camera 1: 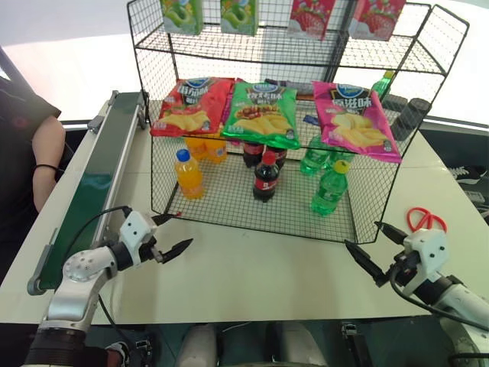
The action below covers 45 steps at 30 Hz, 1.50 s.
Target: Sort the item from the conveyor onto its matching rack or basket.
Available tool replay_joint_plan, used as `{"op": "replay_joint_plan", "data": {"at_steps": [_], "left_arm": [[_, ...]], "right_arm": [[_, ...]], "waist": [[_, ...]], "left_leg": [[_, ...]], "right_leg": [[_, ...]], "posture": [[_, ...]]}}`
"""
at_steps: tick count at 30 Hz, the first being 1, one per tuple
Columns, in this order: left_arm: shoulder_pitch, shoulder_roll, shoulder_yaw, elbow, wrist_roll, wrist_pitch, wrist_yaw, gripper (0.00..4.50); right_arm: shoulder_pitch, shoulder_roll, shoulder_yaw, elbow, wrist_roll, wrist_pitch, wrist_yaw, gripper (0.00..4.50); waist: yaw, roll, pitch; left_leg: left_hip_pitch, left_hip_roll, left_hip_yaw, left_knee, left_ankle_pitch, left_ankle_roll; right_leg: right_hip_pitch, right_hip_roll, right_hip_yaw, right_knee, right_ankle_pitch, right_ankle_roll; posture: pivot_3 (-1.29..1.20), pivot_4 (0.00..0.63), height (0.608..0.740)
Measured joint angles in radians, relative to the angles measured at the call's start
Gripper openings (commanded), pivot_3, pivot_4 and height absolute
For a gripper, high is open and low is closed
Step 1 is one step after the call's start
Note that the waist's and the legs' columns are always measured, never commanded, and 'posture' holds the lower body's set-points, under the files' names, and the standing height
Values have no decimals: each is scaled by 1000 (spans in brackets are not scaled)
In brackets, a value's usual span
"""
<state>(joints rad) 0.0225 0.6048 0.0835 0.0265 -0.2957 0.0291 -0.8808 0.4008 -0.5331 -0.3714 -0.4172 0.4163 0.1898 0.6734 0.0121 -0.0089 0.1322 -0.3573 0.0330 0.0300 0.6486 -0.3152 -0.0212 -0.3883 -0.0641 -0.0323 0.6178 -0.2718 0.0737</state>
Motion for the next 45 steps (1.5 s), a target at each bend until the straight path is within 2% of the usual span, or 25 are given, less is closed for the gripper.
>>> {"op": "replay_joint_plan", "data": {"at_steps": [45], "left_arm": [[-20, -27, 7, 10, 26, -19, 13, 4500]], "right_arm": [[-35, 6, 48, 0, -10, -1, -19, 4454]], "waist": [[1, 0, 0]], "left_leg": [[0, 0, 0, 0, 0, 0]], "right_leg": [[0, 0, 0, 0, 0, 0]], "posture": [[0, 150, 740]]}}
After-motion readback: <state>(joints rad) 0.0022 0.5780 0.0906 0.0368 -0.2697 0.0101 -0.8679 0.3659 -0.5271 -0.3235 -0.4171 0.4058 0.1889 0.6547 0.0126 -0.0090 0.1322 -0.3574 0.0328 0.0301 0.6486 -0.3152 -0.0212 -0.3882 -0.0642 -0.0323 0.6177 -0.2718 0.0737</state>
